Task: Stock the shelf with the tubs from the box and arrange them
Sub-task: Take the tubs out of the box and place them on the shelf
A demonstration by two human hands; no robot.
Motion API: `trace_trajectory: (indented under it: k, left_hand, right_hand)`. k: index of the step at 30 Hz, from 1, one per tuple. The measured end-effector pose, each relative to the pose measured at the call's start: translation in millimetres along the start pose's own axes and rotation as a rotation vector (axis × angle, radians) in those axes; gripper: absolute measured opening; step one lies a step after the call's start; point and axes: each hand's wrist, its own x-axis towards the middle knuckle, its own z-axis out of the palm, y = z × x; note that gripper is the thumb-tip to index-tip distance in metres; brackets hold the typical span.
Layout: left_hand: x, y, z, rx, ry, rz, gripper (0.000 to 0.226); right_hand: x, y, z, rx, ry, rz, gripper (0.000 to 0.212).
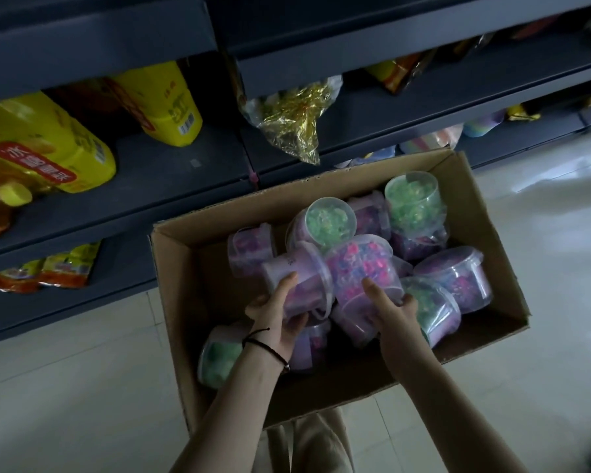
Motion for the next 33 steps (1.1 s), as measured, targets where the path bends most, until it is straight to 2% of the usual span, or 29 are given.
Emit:
trace_trajectory:
  k: [1,2,5,9,12,14,16,18,21,22,23,25,26,29,33]
  left_hand:
    - [-1,0,-2,-0.007,-0.033,-0.001,0.041]
    - [-1,-1,-5,-0.003,-0.060,0.004,0.038]
    - [2,3,-15,0.105,-0.167,0.026,0.061]
    - [3,12,-20,0.324,-0.209,0.084,0.054]
    - [-1,20,-22,0.460,-0.275,0.165,0.073]
    - [-13,28,-21,0.481,-0.324,0.222,0.073]
    - [-28,38,-20,0.476,-0.369,0.280,0.080]
    - [-46,51,-20,0.424,-0.420,0.315,0.086]
    - [-80,76,-17,0.320,-0.428,0.316,0.118]
    - [-96,84,-13,0.290,-0.433,0.328,0.122]
    - [-113,92,-8,0.250,-0.441,0.348,0.115]
    - [-147,108,-1,0.142,-0.431,0.409,0.081]
    - [-164,117,1,0.077,-0.429,0.432,0.077]
    - [-216,143,6,-0.004,-0.471,0.483,0.109]
    - [-285,174,16,0.121,-0.469,0.670,0.112]
  right_hand:
    - [5,-1,-3,0.012,-0.037,-0.002,0.134]
    - [9,-3,-5,0.025,-0.074,0.000,0.134]
    - [21,-4,-13,-0.010,-0.152,0.027,0.138]
    - [23,-6,-22,-0.064,-0.289,0.033,0.128]
    - [20,-23,-30,-0.087,-0.407,0.045,0.123]
    - [15,-39,-34,-0.095,-0.475,0.033,0.125]
    - [7,-60,-37,-0.086,-0.554,-0.023,0.126]
    - [-7,-85,-36,-0.053,-0.664,-0.087,0.115]
    - [-40,-130,-27,-0.003,-0.721,-0.160,0.101]
    - [-54,-147,-24,0.013,-0.724,-0.195,0.097]
    - [-68,-164,-20,0.022,-0.732,-0.227,0.096]
    - [-98,-198,-15,0.005,-0.754,-0.289,0.101]
    - [-112,-213,-11,-0.022,-0.754,-0.327,0.103]
    - [-147,-251,1,-0.057,-0.714,-0.468,0.107]
    - [-201,-285,21,-0.128,-0.780,-0.602,0.127]
